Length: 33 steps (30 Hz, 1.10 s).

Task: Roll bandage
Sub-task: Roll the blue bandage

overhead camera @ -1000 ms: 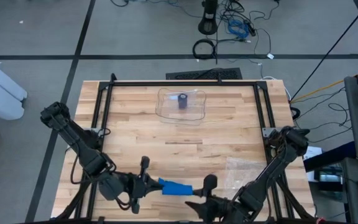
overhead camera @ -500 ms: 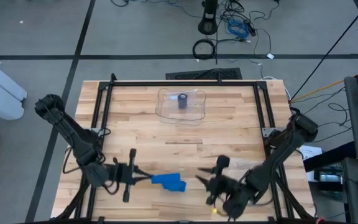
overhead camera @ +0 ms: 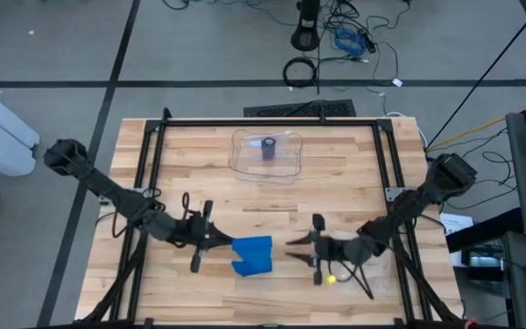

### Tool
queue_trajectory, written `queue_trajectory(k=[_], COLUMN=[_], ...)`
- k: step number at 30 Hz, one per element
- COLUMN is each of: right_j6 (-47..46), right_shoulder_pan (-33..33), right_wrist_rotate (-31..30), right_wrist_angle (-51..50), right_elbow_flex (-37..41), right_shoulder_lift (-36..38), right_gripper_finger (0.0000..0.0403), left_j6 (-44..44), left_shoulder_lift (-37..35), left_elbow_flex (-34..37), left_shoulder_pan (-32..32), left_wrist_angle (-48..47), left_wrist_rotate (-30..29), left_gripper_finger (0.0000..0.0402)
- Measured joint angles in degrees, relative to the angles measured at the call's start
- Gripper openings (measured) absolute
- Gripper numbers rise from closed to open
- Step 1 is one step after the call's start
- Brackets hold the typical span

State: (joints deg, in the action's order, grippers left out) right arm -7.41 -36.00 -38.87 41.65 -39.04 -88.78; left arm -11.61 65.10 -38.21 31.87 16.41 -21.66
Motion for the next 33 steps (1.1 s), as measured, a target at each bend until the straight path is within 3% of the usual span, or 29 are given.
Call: queue_trajectory(k=[4, 8, 10, 14, 21, 28, 33], right_j6=[-3.93, -2.83, -3.63, -9.4, -6.08, -6.32, -5.93], right_shoulder_pan=[1.84, 2.78, 2.77, 2.12, 3.99, 4.14, 4.68], right_wrist_rotate=[2.46, 16.16, 18.31, 15.94, 14.77, 14.93, 14.58], right_wrist_angle=[0.57, 0.49, -0.8, -0.75, 21.08, 21.1, 20.77], right_elbow_flex=[1.61, 1.57, 1.55, 1.52, 1.19, 0.74, -1.22], right_shoulder_lift=[-0.03, -0.52, -1.43, -6.78, -16.89, -19.14, -20.72], right_gripper_finger=[0.0105, 0.0105, 0.0105, 0.0105, 0.0105, 0.0106, 0.0133], left_j6=[-0.11, -0.14, -0.14, -0.09, 3.86, 6.4, 6.36], left_shoulder_lift=[0.16, 1.01, 1.8, 3.13, 2.6, 1.2, 0.74], left_elbow_flex=[0.41, 0.41, 0.41, 0.41, 0.39, 0.19, 0.19], left_shoulder_pan=[-1.82, -3.46, -3.99, -4.56, -4.27, -3.57, -3.16], left_wrist_angle=[-0.79, -0.79, -0.91, -0.04, 5.88, 7.18, 7.23], left_wrist_rotate=[5.91, 6.76, 6.74, 6.86, 4.59, 4.16, 4.03], left_gripper_finger=[0.0, 0.0, 0.0, 0.0, 0.0, 0.0, 0.0])
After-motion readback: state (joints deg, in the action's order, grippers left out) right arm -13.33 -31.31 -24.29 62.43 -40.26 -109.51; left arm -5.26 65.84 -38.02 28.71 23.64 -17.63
